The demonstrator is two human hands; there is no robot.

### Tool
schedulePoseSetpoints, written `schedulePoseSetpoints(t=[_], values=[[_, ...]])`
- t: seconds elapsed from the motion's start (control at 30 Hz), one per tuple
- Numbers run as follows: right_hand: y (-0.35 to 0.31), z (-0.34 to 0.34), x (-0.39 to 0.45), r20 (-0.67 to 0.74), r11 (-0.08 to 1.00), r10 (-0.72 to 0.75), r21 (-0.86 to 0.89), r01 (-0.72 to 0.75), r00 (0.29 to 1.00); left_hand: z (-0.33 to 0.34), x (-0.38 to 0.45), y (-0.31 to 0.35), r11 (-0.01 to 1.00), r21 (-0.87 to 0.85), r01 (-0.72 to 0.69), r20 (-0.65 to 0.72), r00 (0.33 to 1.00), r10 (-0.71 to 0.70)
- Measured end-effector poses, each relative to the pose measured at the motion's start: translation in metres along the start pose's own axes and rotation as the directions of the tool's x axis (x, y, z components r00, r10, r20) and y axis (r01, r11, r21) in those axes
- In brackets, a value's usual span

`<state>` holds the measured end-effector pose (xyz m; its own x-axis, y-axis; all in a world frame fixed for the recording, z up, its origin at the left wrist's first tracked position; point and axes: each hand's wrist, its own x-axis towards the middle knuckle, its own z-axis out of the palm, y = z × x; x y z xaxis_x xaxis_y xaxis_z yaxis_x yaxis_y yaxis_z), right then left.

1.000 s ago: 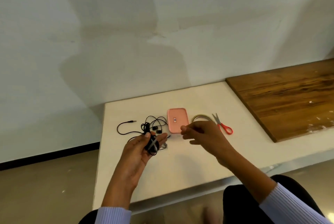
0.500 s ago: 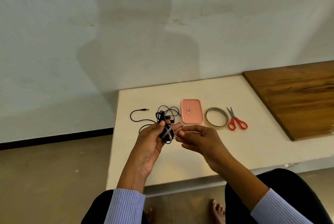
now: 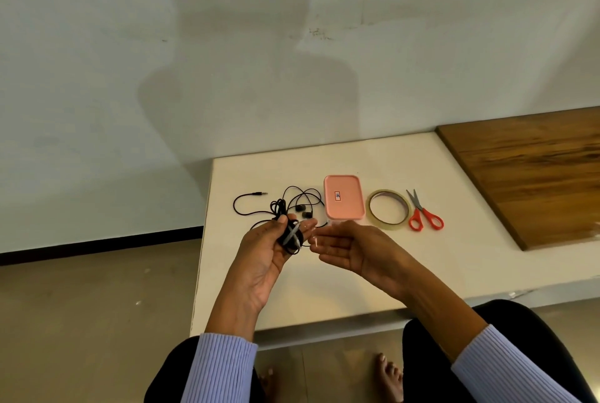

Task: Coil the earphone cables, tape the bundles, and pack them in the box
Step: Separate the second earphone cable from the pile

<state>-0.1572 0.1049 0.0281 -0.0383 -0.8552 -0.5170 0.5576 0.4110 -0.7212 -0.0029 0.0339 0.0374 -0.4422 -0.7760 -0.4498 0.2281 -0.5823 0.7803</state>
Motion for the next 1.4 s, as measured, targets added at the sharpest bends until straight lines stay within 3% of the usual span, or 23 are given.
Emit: schedulePoseSetpoints(t=[0.1,0.17,0.4,0.6,0.67,0.87,0.97,1.07,1.2,1.4], values=[[0.008,0.001,0.001,-0.084,0.973,-0.141,-0.196,0.122,0.987,0.003,0.000,-0.002,1.000,0.001,-0.004,-0.012,1.000,0.004],[0.010,0.000,0.002,-0.094,0.973,-0.157,-0.187,0.137,0.983,0.003,0.002,-0.002,1.000,-0.027,0.001,-0.027,1.000,-0.002],[-0.006,-0.006,0.003,0.119,0.999,0.035,0.005,-0.035,0.992,-0.005,0.004,0.002,0.991,-0.128,0.032,-0.036,0.999,-0.037],[-0.002,0.000,0.008,0.130,0.947,0.118,0.282,-0.151,0.984,-0.006,0.001,0.002,0.999,-0.042,-0.026,-0.035,0.999,0.025],[-0.001,0.001,0.009,0.119,0.943,0.122,0.297,-0.152,0.985,-0.006,0.000,0.002,0.999,-0.039,-0.036,-0.037,0.999,0.034],[0.010,0.008,0.014,-0.075,1.000,-0.003,-0.003,0.003,0.997,-0.004,-0.004,-0.002,0.996,0.052,-0.068,-0.001,0.998,0.068],[0.012,0.008,0.014,-0.093,0.997,-0.051,-0.054,0.046,0.994,-0.002,-0.007,-0.002,0.990,0.106,-0.094,-0.001,0.996,0.094],[0.013,0.010,0.014,-0.143,0.992,-0.073,-0.110,0.058,0.987,0.001,-0.008,-0.005,0.952,0.274,-0.139,-0.033,0.987,0.154],[0.017,0.015,0.015,-0.252,0.974,-0.168,-0.194,0.120,0.953,0.008,-0.007,-0.013,0.882,0.442,-0.164,-0.084,0.971,0.223],[0.017,0.018,0.015,-0.312,0.876,-0.400,-0.408,0.258,0.862,0.013,-0.005,-0.020,0.870,0.473,-0.139,-0.144,0.962,0.232]])
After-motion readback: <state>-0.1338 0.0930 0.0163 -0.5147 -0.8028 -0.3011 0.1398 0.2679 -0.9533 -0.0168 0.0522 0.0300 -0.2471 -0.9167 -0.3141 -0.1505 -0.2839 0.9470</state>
